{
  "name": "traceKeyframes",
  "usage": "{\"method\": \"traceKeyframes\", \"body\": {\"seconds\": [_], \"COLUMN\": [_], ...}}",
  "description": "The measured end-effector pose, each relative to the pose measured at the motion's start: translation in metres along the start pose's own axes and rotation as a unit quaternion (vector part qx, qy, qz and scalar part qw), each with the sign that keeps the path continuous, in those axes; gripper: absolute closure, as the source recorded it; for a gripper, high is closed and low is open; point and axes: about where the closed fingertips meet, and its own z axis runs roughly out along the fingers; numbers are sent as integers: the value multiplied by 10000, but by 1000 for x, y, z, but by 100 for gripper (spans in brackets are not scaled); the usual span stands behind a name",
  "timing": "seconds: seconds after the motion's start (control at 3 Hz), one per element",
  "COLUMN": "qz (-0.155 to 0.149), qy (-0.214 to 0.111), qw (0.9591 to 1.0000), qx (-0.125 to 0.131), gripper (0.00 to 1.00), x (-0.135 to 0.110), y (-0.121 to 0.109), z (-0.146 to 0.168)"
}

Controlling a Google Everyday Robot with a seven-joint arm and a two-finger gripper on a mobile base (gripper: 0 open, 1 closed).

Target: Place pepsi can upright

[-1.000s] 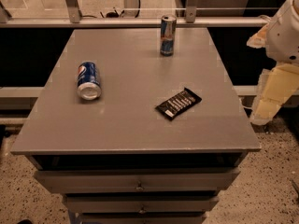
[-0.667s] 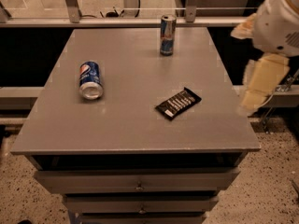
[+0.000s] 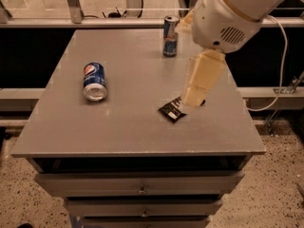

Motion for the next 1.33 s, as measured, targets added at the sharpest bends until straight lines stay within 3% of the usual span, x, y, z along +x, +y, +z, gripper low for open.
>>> {"method": "traceKeyframes", "body": {"seconds": [0.33,0.67,1.0,1.33], "qz": [12,11,12,272], "qy": [-399,-399,-274,-257], "qw": [9990,9990,9995,9992], "qx": [-197,-197,-141,-103], "gripper": [0,0,0,0], "x": [-56,-56,-71,-110], "y": [13,13,1,-25], "z": [27,27,27,52]}}
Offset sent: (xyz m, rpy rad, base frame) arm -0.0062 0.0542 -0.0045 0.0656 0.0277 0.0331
